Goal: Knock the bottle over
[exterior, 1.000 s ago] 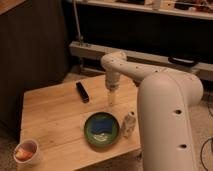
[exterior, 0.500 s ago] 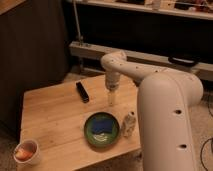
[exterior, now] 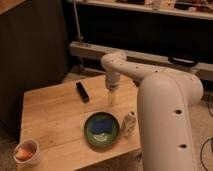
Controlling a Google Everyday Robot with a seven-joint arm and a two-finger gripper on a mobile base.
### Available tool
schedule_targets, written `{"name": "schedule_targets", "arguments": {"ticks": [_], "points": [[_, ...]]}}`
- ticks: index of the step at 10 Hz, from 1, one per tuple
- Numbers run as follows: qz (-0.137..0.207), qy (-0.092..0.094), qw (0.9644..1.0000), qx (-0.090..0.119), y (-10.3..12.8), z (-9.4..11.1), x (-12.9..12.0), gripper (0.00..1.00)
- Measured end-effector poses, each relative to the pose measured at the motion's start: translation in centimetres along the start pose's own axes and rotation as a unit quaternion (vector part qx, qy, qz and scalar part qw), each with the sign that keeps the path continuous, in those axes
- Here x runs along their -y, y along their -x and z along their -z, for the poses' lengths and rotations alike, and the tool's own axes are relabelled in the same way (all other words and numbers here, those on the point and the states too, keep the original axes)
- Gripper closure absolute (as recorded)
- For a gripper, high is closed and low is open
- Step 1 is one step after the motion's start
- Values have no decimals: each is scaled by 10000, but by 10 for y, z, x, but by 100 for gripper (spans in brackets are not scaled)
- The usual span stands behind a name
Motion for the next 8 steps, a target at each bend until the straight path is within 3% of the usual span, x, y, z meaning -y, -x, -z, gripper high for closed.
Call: {"name": "schedule_targets", "arguments": {"ticks": [3, 5, 8], "points": [[2, 10, 10000, -4, 0, -1, 0, 20], [-117, -40, 9999, -119, -3, 1, 4, 20], [-543, -227, 9980, -245, -48, 14, 15, 20]]}}
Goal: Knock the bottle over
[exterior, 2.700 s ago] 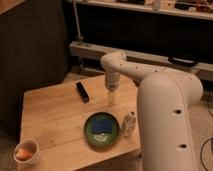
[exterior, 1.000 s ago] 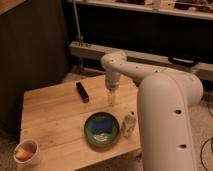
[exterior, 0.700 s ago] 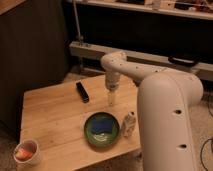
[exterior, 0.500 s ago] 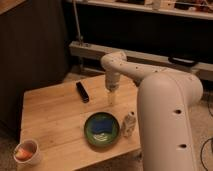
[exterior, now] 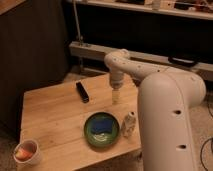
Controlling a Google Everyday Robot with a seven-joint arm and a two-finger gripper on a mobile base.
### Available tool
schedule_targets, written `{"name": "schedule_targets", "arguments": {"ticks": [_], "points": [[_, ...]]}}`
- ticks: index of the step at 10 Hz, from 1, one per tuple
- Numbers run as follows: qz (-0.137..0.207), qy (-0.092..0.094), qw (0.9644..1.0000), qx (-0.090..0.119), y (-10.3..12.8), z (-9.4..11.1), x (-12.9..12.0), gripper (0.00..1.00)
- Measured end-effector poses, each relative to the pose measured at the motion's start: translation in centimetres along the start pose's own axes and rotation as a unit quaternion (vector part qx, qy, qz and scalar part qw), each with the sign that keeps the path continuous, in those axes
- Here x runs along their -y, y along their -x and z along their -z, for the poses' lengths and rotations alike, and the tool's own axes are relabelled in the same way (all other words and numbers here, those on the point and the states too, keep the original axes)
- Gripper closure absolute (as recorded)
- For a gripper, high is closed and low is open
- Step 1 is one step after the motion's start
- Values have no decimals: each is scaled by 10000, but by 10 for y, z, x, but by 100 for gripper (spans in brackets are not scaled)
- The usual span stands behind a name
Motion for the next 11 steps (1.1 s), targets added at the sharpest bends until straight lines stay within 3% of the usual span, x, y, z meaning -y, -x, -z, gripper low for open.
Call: {"name": "schedule_targets", "arguments": {"ticks": [3, 4, 5, 8, 11], "points": [[-541, -225, 9982, 154, -78, 13, 3, 24], [-681, -358, 9966, 310, -109, 19, 0, 34], [-732, -462, 9953, 436, -125, 23, -3, 42], [-932, -915, 9857, 1063, -187, 34, -40, 74], [-927, -935, 9794, 1533, -196, 17, -88, 99]]}}
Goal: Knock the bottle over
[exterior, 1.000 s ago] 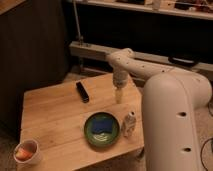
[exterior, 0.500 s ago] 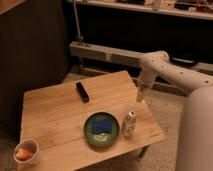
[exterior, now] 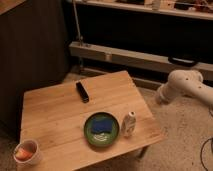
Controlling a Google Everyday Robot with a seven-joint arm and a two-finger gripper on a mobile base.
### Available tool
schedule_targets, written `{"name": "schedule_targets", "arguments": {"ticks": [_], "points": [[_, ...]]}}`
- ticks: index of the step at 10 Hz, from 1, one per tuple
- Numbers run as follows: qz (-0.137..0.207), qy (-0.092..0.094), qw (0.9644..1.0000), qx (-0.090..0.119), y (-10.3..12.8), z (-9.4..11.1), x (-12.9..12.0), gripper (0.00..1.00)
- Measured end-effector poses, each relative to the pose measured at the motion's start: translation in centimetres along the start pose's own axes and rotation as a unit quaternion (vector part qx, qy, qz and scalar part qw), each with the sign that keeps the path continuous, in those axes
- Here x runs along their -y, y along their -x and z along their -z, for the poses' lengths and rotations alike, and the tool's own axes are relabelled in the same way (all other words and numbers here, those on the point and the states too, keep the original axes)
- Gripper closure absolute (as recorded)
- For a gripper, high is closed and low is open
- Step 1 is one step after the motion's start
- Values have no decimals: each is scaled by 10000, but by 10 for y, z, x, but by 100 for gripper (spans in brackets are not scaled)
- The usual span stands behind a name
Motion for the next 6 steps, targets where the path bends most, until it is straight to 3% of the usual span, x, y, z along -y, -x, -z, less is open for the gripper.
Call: {"name": "schedule_targets", "arguments": {"ticks": [2, 4, 5, 6], "points": [[123, 177, 9997, 150, 9, -12, -31, 100], [222, 381, 9990, 42, 20, -25, -60, 100], [229, 435, 9985, -239, 25, -28, -72, 100], [205, 389, 9962, -751, 27, -28, -79, 100]]}}
